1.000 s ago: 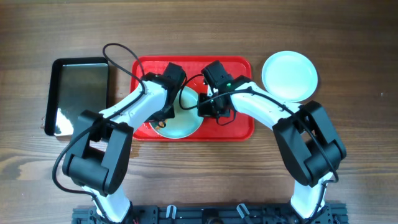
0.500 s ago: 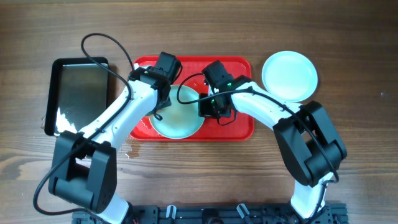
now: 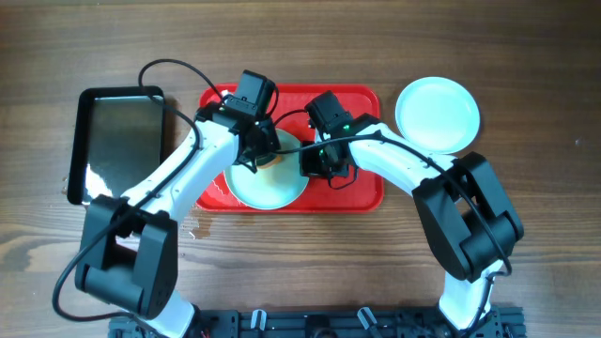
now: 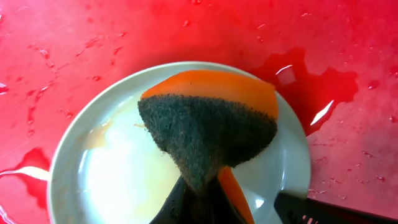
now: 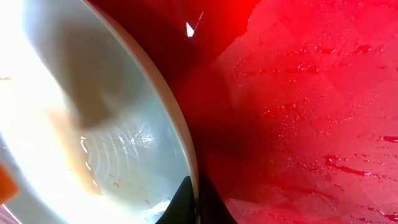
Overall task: Clean dirty plates on tray and stack at the side
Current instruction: 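Scrub the last plate with the sponge in the left gripper, then lift the last plate with the right gripper and stack it on the pile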
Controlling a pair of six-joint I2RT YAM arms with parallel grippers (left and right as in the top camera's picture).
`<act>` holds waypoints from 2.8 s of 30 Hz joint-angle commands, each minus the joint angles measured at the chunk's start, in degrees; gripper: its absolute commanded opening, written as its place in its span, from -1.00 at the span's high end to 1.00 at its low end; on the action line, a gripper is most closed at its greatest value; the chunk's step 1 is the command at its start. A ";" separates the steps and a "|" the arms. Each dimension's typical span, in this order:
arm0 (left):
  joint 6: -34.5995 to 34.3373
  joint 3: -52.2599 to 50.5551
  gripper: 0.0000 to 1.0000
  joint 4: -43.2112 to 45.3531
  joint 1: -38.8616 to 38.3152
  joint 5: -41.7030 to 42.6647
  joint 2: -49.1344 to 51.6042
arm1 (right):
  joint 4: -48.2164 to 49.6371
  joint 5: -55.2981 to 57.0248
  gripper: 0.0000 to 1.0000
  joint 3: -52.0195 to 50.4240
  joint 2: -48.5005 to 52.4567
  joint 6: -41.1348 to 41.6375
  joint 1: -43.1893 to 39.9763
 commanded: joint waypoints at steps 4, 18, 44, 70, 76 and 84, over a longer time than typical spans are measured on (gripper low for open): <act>0.46 -0.28 0.92 2.10 0.04 3.69 7.65 | -1.09 3.32 0.92 -1.25 1.79 -0.02 -0.28; 0.52 -0.26 0.92 -8.96 0.81 -27.80 10.23 | -1.14 3.56 0.91 -1.25 1.79 0.04 -0.28; -5.44 5.51 0.92 -21.86 0.81 -10.91 -6.64 | -23.98 33.27 0.91 18.97 -11.61 -7.37 -0.74; -4.04 2.97 0.92 -20.41 4.72 -12.13 -6.49 | -30.42 97.98 0.91 20.94 -19.23 -21.64 18.99; -3.91 2.97 0.92 -20.35 4.72 -12.13 -6.49 | -28.52 97.90 0.91 20.94 -19.23 -22.71 19.98; -3.93 2.97 0.92 -20.02 4.72 -12.13 -6.49 | -28.20 94.99 0.92 20.90 -19.23 -22.43 19.96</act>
